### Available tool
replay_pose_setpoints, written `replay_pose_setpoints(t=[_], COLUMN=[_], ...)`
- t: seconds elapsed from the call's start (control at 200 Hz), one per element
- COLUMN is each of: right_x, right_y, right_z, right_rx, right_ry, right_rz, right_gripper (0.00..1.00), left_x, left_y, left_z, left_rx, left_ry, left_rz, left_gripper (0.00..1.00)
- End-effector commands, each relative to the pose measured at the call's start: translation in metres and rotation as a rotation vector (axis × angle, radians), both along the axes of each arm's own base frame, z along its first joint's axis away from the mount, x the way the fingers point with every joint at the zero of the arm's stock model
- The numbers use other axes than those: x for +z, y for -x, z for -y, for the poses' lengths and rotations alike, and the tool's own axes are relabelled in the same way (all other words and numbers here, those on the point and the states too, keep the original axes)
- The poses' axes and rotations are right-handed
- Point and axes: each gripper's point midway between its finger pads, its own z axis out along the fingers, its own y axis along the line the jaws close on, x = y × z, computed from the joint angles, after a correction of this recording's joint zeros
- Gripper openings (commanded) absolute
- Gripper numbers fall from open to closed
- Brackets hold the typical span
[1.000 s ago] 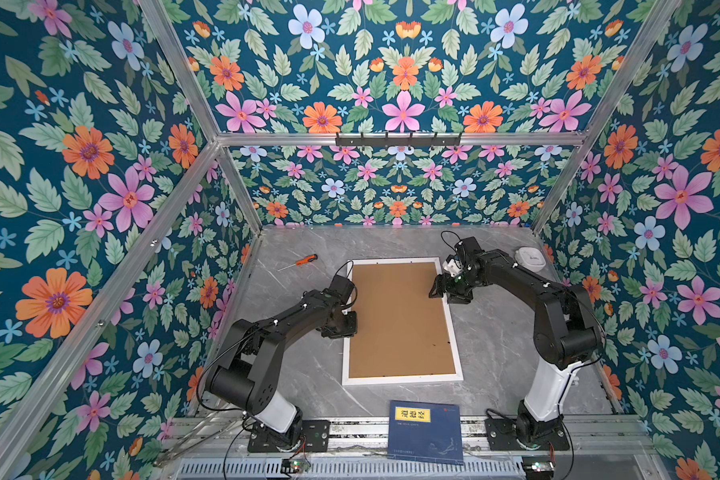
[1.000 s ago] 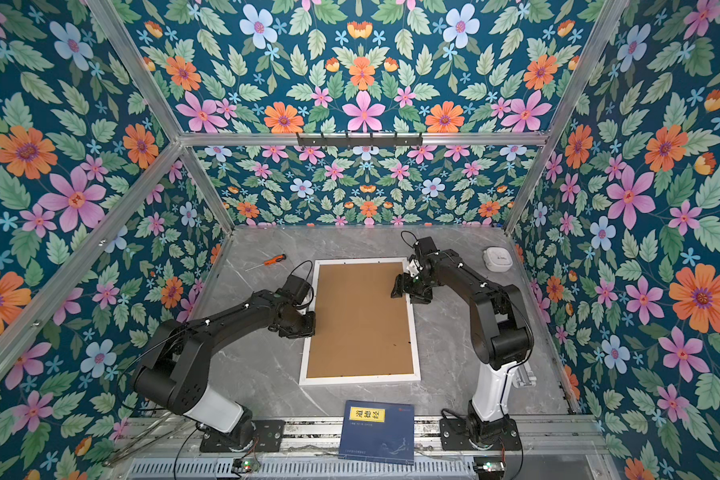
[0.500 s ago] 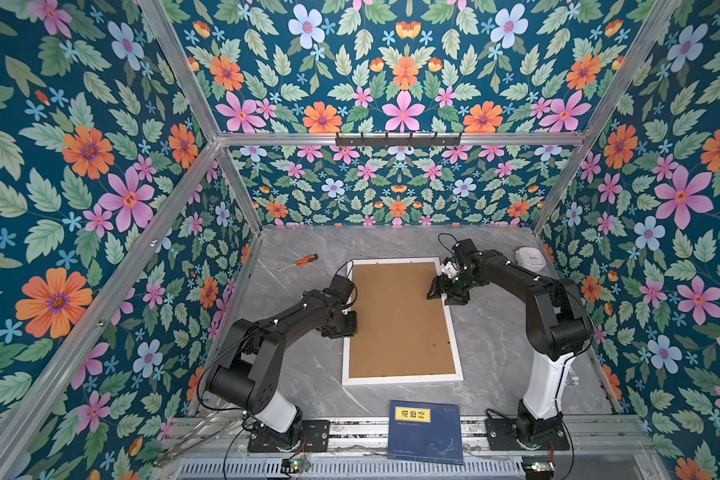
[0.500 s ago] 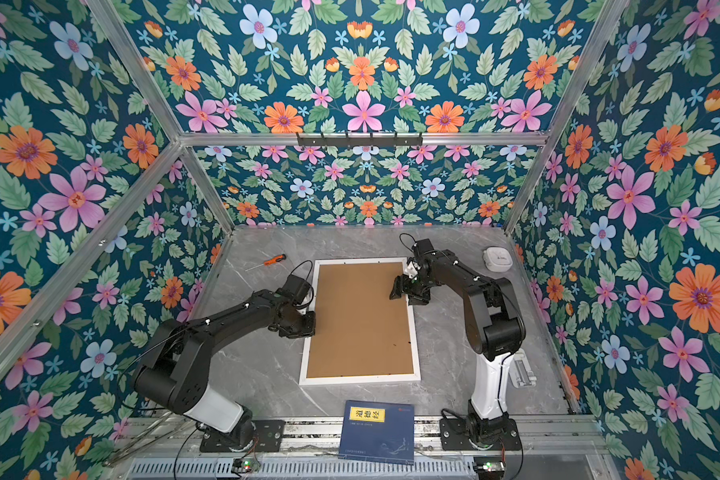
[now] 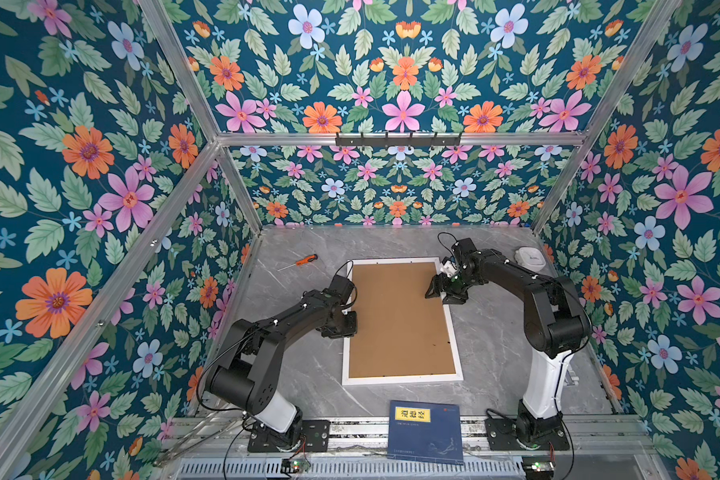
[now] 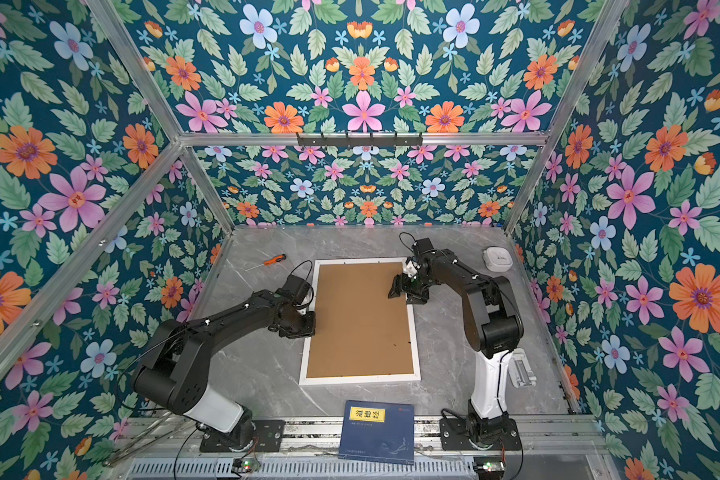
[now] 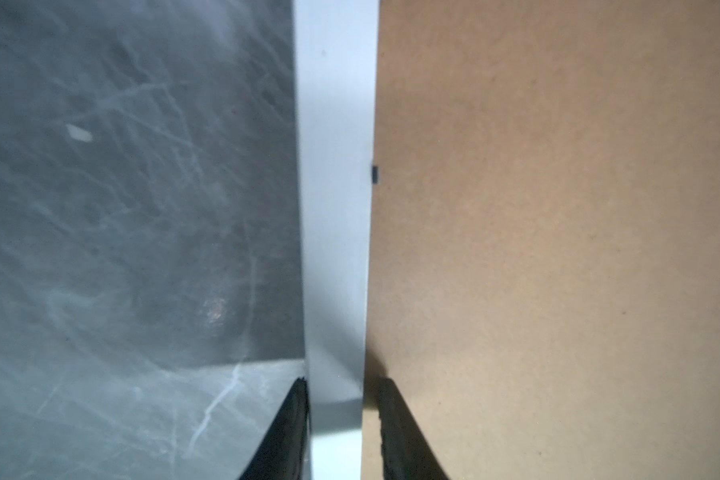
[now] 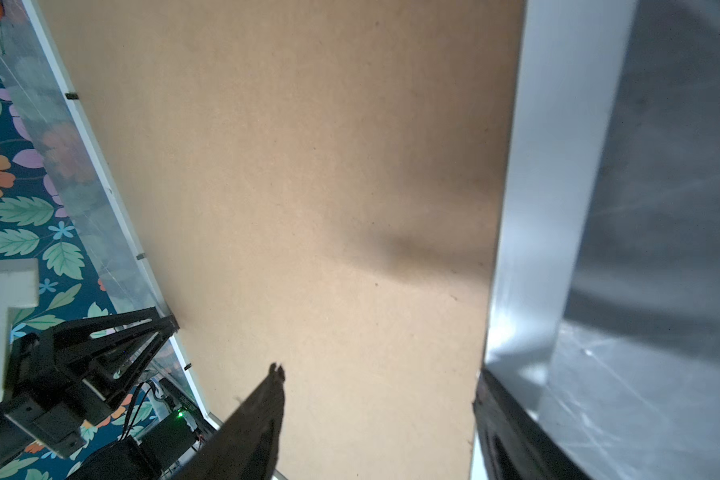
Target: Put the photo into the frame
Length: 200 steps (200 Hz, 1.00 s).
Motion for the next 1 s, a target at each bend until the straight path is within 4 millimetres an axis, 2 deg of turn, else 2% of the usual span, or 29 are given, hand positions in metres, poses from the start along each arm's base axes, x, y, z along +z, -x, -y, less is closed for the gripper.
replay_pose_setpoints(t=[0.0,0.725,0.85,0.995], right_x=[-0.007,-0.014,-0.005,0.017], right_y=[-0.001,0.008,0.006,0.000], right_z=[0.001,-0.011,-0.009,-0.008], right_rx=[0.006,0.046,0.046,0.038], right_ry=[0.013,0.052,0.062,0.056], right_rz=[0.003,-0.009,0.012,0.061], right_gripper=[0.73,0.72,0.72,0.72], left_x=[-0.007,-0.006,-0.006,-0.006], left_y=[0.011,0.012,0.013,0.012], left_z=[-0.007,-0.006,-0.007,-0.007], left_rx=[-0.003,-0.005,-0.006,-0.006], left_ry=[-0.031,-0.027,-0.030,-0.033], left_rz=[-0.044,-0.042,-0.043,-0.042], left_gripper=[0.31,0.30,0.30,0.30])
